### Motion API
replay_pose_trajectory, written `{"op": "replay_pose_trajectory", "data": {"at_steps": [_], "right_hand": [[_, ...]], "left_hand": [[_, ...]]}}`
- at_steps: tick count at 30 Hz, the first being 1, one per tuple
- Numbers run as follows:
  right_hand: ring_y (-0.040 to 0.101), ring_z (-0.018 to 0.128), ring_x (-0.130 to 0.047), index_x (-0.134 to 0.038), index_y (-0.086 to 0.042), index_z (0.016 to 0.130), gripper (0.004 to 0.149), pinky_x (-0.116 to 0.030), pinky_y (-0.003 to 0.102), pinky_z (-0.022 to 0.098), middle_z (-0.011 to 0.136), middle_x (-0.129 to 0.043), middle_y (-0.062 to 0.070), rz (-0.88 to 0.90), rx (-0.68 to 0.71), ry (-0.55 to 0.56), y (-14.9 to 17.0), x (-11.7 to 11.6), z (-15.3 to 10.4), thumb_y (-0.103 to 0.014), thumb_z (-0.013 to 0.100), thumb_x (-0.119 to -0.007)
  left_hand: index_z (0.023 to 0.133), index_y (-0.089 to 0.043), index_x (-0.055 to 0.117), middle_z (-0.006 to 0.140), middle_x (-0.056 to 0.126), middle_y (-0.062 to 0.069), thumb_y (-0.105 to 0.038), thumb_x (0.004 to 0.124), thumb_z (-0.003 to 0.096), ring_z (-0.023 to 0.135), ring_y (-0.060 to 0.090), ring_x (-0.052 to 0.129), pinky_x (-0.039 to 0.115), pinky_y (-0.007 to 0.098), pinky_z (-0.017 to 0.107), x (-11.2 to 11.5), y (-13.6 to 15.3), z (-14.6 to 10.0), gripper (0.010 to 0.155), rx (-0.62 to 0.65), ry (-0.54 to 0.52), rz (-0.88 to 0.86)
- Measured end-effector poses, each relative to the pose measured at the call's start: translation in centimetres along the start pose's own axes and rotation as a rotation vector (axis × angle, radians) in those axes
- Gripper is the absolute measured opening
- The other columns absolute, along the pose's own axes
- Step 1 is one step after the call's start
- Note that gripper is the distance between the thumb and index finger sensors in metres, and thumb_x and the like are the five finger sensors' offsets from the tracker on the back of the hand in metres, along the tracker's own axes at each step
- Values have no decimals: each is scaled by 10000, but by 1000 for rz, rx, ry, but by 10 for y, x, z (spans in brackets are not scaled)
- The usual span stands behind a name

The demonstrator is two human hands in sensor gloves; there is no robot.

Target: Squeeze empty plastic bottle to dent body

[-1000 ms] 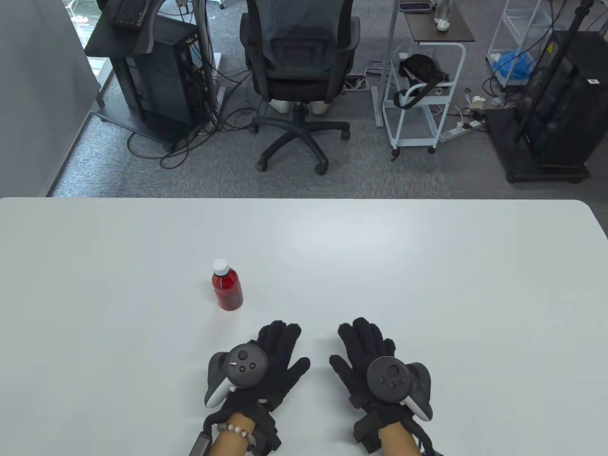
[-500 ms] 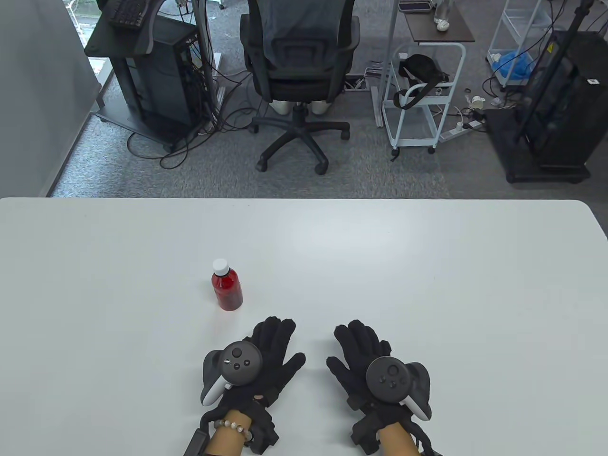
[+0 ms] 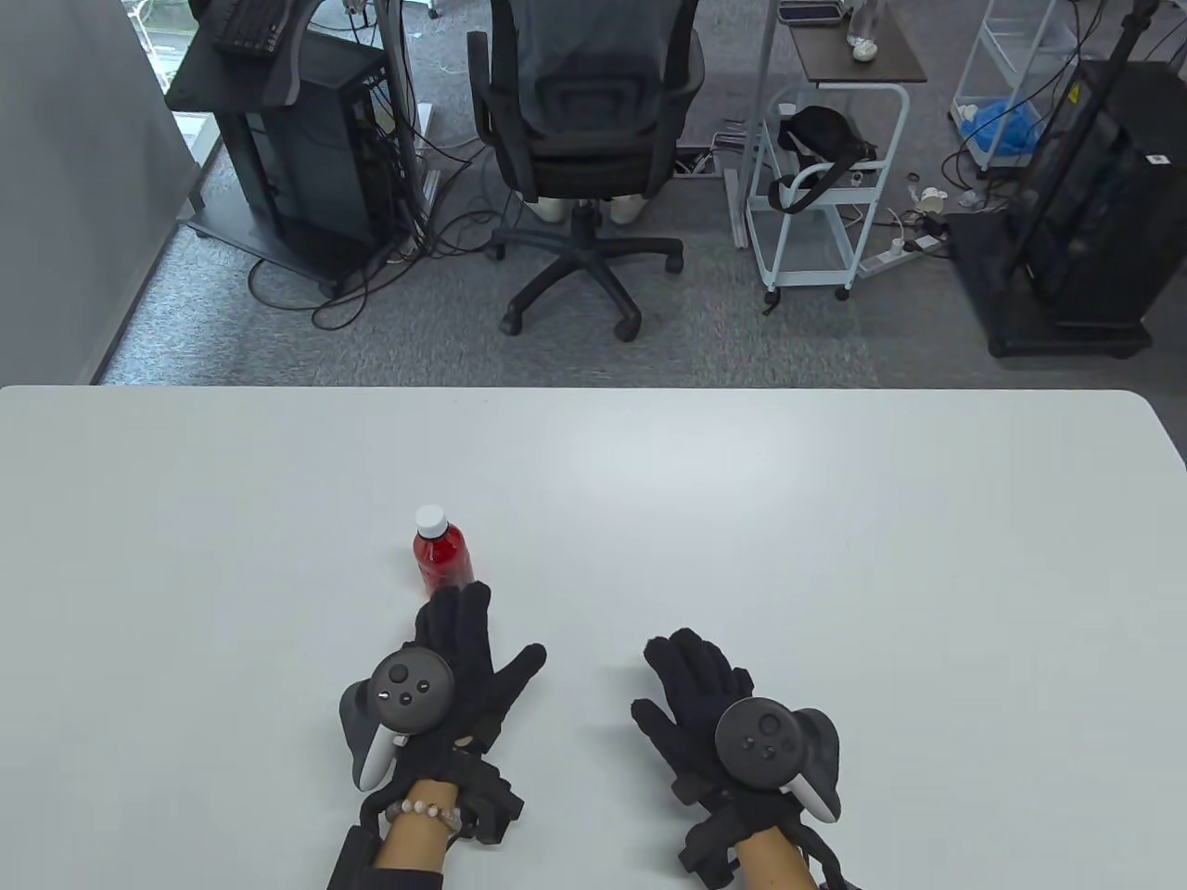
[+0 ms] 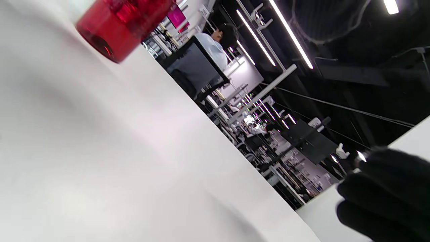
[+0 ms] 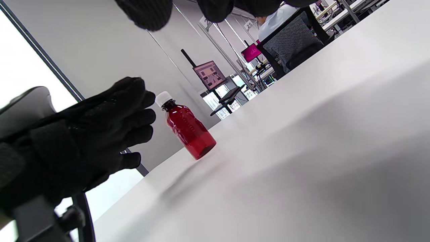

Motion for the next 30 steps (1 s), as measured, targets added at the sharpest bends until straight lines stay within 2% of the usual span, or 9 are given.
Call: {"op": "replay_pose_trajectory", "data": {"at_steps": [7, 11, 16, 19, 25, 28, 30], "right_hand": [[576, 1034, -393, -408, -30, 1188, 690, -317, 780, 652, 1208, -371, 315, 25, 17, -8, -1, 0, 3, -428, 662, -611], [577, 1032, -403, -410, -30, 1188, 690, -323, 782, 650, 1207, -379, 316, 28, 31, -18, -2, -2, 4, -429, 662, -610], [581, 1028, -415, -413, -26, 1188, 689, -329, 783, 649, 1205, -392, 320, 27, 43, -25, -4, -2, 4, -428, 663, -609], [582, 1027, -420, -415, -25, 1188, 690, -331, 784, 648, 1204, -396, 322, 24, 47, -23, -4, -2, 4, -428, 663, -610], [582, 1026, -423, -415, -26, 1187, 689, -331, 784, 648, 1204, -398, 322, 30, 33, -19, 0, 0, 4, -429, 663, -609], [584, 1025, -425, -417, -23, 1187, 690, -333, 784, 648, 1202, -402, 324, 32, 28, -15, 1, 1, 4, -429, 663, -609], [583, 1025, -429, -420, -23, 1186, 688, -333, 785, 647, 1202, -404, 323, 30, 26, -11, 1, 2, 4, -428, 663, -610]], "left_hand": [[1073, -68, -97, 1125, -97, 257, -696, 665, 593, 1076, 496, 6, 102, 735, 675, -22, 30, 27, 1098, -171, -36, 57], [1075, -64, -94, 1136, -84, 255, -697, 684, 583, 1081, 503, 15, 113, 740, 679, -34, 44, 47, 1117, -273, -20, 56], [1082, -72, -88, 1153, -56, 262, -713, 704, 561, 1093, 515, 53, 163, 758, 685, -41, 47, 72, 1144, -363, 29, 182], [1090, -89, -84, 1166, -27, 267, -717, 719, 550, 1098, 525, 78, 190, 769, 684, -41, 50, 83, 1153, -390, 21, 140], [1103, -130, -64, 1209, 89, 240, -718, 749, 529, 1119, 528, 188, 283, 769, 692, -43, 58, 94, 1156, -427, -20, 165], [1073, -120, -100, 1226, 268, 213, -720, 756, 522, 1126, 514, 376, 353, 766, 693, -40, 61, 98, 1182, -424, -8, 168], [1091, -120, -64, 1229, 314, 190, -719, 758, 522, 1130, 502, 395, 381, 759, 694, -40, 62, 99, 1165, -426, -19, 153]]}}
Point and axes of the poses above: the tracker on the back of each hand, its own y axis roughly to the little-finger side, its own z axis roughly from the wrist to the fingertips, x = y × z, the point moved 5 cm from there along z, roughly from the wrist to the fingertips
